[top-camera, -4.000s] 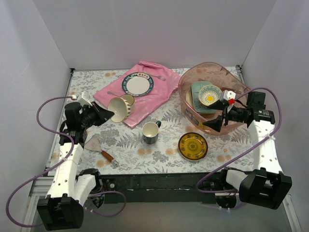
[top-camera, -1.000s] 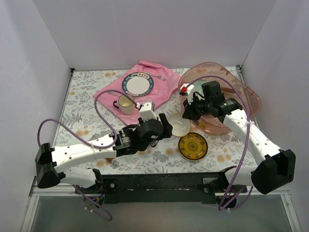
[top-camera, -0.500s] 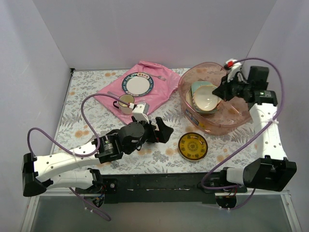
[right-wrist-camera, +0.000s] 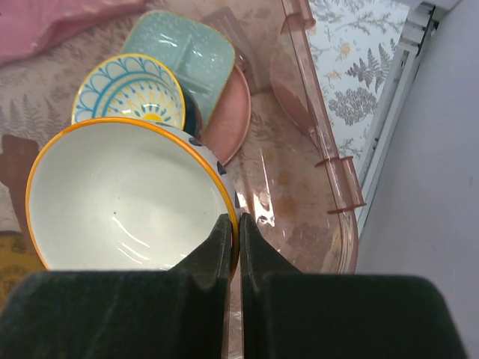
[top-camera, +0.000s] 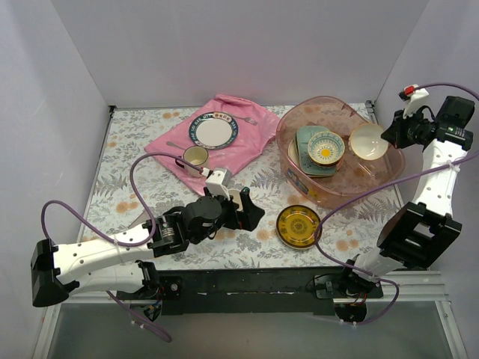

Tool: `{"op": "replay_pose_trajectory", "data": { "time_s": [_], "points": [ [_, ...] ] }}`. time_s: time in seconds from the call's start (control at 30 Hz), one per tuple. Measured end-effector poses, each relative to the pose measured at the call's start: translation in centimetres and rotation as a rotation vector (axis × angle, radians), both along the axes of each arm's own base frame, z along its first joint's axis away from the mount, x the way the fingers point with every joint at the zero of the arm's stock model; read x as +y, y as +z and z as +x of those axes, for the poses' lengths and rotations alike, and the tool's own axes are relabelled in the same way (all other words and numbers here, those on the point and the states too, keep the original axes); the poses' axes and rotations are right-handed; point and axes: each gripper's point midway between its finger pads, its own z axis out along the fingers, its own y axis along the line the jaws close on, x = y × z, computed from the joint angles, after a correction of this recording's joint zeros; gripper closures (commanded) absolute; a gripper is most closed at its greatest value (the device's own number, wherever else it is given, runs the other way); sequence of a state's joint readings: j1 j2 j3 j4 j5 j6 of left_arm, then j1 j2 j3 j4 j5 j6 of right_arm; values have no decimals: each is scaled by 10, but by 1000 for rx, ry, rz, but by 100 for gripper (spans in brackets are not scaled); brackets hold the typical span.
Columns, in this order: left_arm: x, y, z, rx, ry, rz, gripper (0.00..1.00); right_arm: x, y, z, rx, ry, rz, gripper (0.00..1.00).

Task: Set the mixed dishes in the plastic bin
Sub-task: Place the bowl in the plastic bin.

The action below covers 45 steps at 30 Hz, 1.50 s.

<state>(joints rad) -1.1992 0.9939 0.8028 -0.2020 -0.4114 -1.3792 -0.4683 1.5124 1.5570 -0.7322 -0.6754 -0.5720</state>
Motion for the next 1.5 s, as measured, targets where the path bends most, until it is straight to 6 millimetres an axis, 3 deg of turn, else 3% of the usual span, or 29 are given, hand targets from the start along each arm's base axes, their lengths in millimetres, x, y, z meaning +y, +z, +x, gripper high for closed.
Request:
{"op": "replay_pose_trajectory", "data": {
  "time_s": [0.2,0.43,0.57,0.83,0.93,1.1,1.23,1.5],
  "points": [
    [-3,-13,-1,17,-18,20,2,-8,-26,-3,51,-1,-43,99],
    [-10,-26,-1,39,-40,44,2,-3,-52,1,109,32,-4,99],
    [-15,-32,0,48,-50,51,2,10,-62,6,141,51,35,99],
    [-20,-42,1,70,-62,67,2,71,-62,31,150,101,55,99],
    [-21,-44,1,76,-64,67,2,84,-61,42,144,97,42,99],
    [-22,-43,2,78,-65,57,2,89,-72,66,154,68,14,99],
    [-24,-48,3,88,-68,67,2,92,-88,72,188,57,-8,98],
    [-30,-55,2,105,-84,72,2,92,-95,76,198,40,-44,84]
  ]
}}
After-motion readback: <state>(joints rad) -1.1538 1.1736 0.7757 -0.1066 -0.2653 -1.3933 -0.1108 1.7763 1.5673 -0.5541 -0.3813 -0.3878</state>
